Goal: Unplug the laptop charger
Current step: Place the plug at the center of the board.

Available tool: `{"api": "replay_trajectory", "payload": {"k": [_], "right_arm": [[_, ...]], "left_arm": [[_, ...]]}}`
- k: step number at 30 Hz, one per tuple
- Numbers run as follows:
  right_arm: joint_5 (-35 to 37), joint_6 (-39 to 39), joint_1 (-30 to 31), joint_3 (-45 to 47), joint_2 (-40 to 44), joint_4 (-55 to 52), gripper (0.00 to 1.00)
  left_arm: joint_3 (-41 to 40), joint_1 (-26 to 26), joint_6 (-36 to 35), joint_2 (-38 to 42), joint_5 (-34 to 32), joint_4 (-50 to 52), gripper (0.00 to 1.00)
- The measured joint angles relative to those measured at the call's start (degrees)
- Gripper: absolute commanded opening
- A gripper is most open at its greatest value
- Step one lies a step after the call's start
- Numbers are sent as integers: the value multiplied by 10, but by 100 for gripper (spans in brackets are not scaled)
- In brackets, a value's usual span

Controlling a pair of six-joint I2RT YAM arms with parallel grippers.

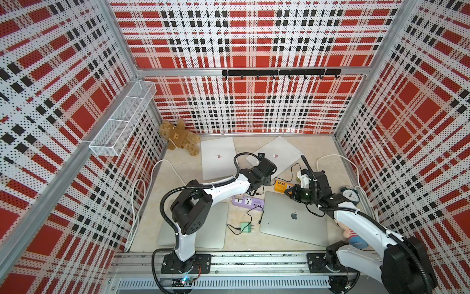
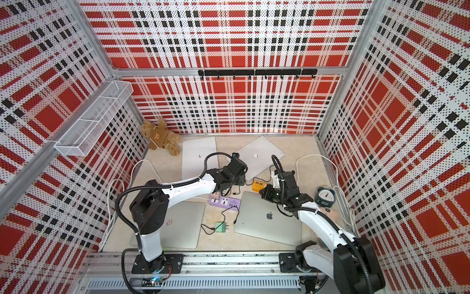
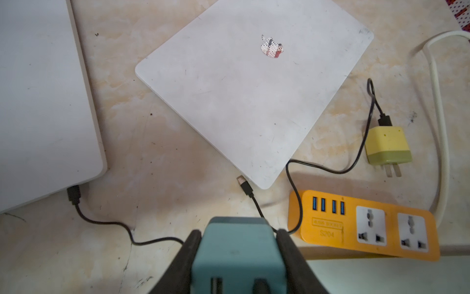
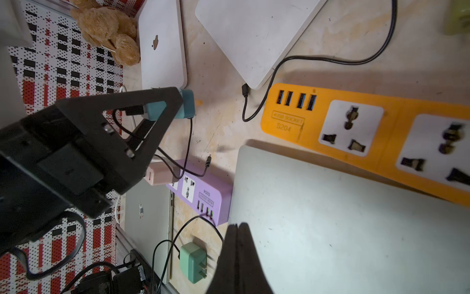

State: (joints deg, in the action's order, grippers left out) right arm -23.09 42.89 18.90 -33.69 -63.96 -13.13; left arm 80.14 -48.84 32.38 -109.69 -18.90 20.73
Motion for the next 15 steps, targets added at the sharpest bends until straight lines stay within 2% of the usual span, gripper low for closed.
{"api": "replay_trajectory", "payload": {"k": [15], "right_arm": [[-2,-13,-11,16,0,-5,0]], "left_arm": [[2,4,-13,-52,-27,-24,28]]}}
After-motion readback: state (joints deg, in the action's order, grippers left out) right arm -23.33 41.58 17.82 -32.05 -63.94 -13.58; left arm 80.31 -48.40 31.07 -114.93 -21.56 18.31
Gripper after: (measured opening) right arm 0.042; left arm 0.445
